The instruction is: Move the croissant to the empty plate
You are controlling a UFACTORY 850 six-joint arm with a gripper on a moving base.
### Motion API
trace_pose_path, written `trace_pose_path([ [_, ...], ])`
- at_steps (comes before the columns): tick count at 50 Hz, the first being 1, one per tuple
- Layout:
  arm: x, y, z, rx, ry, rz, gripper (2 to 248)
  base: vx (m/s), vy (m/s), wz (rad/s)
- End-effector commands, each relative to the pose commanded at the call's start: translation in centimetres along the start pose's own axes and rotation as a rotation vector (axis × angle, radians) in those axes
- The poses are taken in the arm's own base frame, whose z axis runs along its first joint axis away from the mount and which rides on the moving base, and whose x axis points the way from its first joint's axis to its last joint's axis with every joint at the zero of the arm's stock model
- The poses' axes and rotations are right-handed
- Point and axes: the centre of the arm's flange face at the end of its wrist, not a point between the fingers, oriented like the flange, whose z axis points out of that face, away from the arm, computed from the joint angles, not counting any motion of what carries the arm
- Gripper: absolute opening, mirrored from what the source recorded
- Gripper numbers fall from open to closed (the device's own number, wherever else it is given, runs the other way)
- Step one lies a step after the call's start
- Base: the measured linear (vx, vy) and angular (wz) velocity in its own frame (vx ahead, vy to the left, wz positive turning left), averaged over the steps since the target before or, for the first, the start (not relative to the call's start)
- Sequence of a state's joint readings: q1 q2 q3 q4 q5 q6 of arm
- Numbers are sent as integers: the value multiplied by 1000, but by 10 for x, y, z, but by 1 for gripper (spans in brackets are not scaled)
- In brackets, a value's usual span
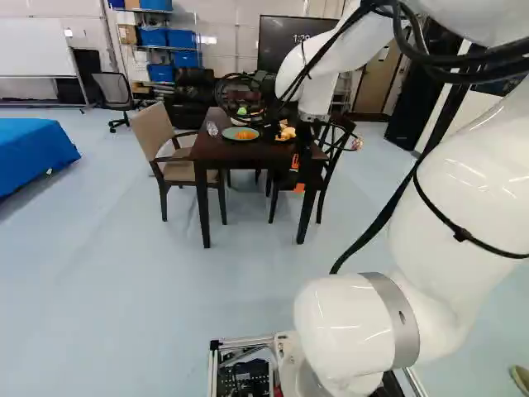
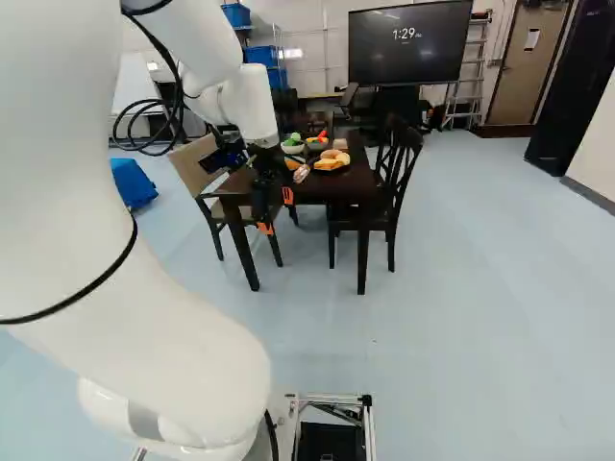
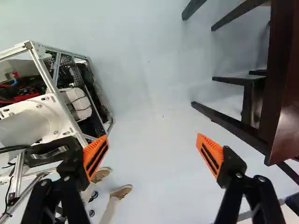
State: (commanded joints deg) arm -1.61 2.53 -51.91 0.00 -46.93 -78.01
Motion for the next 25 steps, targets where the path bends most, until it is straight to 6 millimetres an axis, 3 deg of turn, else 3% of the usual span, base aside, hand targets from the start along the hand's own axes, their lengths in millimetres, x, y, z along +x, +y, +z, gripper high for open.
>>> trace_pose_path([
  [25,0,-5,12,-56,14,70,247,0,0,0],
])
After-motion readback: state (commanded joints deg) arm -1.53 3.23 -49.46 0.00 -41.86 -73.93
